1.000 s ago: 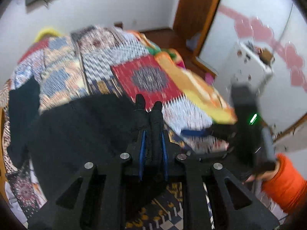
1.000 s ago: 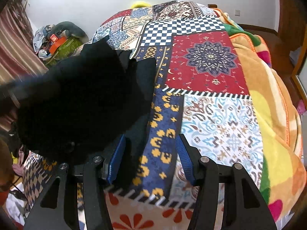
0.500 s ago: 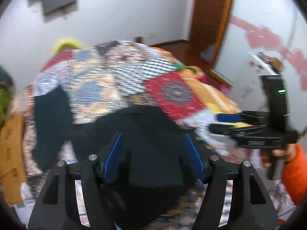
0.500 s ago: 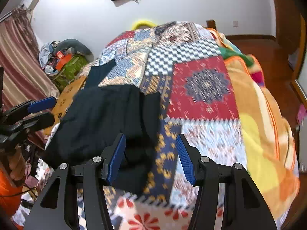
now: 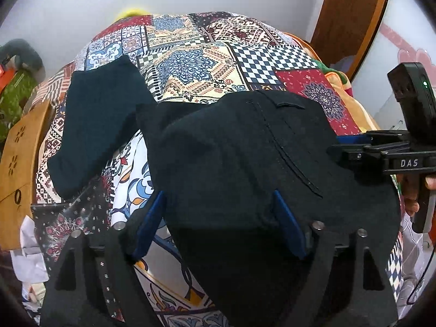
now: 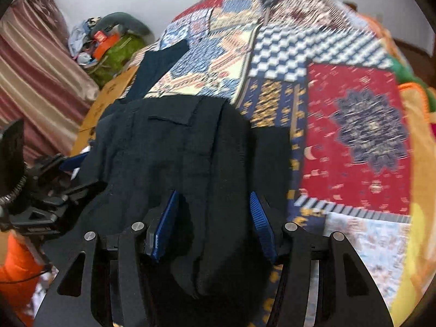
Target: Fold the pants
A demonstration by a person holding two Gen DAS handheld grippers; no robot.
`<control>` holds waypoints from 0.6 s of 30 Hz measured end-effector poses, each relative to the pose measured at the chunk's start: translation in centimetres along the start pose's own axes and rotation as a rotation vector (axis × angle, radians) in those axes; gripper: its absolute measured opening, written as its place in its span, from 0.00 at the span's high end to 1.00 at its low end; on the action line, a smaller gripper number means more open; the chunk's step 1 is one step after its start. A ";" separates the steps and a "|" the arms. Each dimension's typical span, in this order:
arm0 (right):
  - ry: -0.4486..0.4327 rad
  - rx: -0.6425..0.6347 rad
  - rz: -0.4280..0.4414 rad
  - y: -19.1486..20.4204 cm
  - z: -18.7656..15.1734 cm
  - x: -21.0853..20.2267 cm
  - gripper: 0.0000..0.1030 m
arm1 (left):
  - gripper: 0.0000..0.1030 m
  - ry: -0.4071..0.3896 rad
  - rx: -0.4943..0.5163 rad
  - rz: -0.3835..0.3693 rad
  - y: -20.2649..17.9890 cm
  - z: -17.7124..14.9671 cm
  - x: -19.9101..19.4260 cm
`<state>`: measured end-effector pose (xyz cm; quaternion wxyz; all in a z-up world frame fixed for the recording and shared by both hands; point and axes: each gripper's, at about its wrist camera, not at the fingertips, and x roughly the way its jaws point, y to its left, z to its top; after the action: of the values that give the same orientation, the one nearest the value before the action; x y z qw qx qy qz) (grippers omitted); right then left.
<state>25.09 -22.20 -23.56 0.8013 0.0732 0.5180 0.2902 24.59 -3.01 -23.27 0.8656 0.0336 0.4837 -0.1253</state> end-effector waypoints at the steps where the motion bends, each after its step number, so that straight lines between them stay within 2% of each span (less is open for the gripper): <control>1: 0.012 0.004 0.027 0.0 0.1 0.2 0.48 | 0.18 -0.003 -0.011 -0.006 0.2 -0.1 0.2; 5: 0.010 0.004 0.061 0.3 0.5 1.1 0.54 | 0.11 0.004 -0.066 -0.045 1.1 -0.2 1.0; 8: -0.018 0.005 0.062 0.8 0.3 1.0 0.67 | 0.11 0.017 -0.115 -0.087 1.8 -0.2 1.1; 9: -0.036 -0.009 0.042 1.2 0.2 0.6 0.76 | 0.11 0.018 -0.118 -0.087 1.8 -0.2 1.0; 10: -0.056 -0.030 0.022 1.6 0.1 0.1 0.82 | 0.11 0.016 -0.115 -0.080 1.7 0.0 0.7; 12: -0.096 -0.064 -0.015 2.3 0.1 -1.0 0.85 | 0.12 0.003 -0.097 -0.052 1.3 0.4 -0.1; 13: -0.121 -0.078 -0.028 2.8 0.0 -1.6 0.91 | 0.12 -0.010 -0.085 -0.031 1.0 0.8 -0.8; 15: -0.180 -0.097 -0.062 3.3 -0.1 -3.2 0.92 | 0.12 -0.044 -0.067 0.006 0.6 1.4 -2.2; 18: -0.255 -0.084 -0.067 3.4 -0.5 -5.9 0.93 | 0.12 -0.108 -0.044 0.041 0.3 2.5 -4.6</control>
<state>21.61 -22.69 -17.68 0.8723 0.0584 0.4015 0.2728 24.44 -2.33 -18.07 0.8933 0.0175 0.4381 -0.0986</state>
